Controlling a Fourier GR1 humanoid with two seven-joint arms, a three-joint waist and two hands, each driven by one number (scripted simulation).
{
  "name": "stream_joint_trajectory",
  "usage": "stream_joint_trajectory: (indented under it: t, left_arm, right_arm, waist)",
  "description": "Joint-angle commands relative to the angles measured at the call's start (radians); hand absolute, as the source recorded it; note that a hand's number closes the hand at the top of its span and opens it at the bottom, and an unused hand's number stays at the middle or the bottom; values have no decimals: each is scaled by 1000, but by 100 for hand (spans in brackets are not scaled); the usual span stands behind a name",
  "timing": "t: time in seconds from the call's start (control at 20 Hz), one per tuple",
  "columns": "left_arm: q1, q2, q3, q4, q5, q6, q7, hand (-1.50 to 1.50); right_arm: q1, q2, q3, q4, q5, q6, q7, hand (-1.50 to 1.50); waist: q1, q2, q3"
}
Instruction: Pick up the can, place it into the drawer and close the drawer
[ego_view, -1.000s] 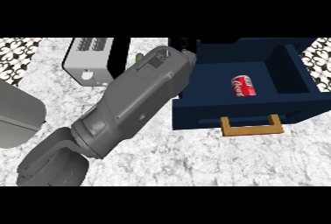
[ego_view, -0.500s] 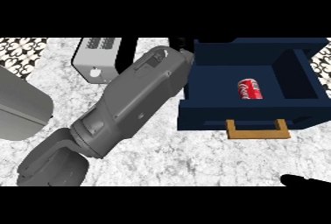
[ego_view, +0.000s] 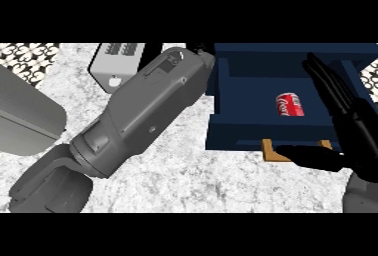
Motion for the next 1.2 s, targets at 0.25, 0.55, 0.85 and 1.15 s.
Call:
stream_joint_trajectory:
  t: [0.25,0.55,0.85,1.15]
  left_arm:
    - [39,104,-7,-94,-49,-7,83,-150]
    - [111,187,-28,-227,-77,20,162,-150]
    - [178,237,-29,-342,-121,58,186,-150]
    - [174,277,-8,-366,-135,41,240,-150]
  right_arm:
    - [-211,-47,100,410,245,-137,-75,-150]
    - [-274,-9,103,692,367,-325,-78,-150]
    - [-422,-2,53,981,408,-440,-80,-150]
    - [-516,24,26,1238,497,-670,-66,-150]
  waist:
    - [17,-1,0]
    - [29,-8,1]
    - [23,-5,1]
    - [31,5,2]
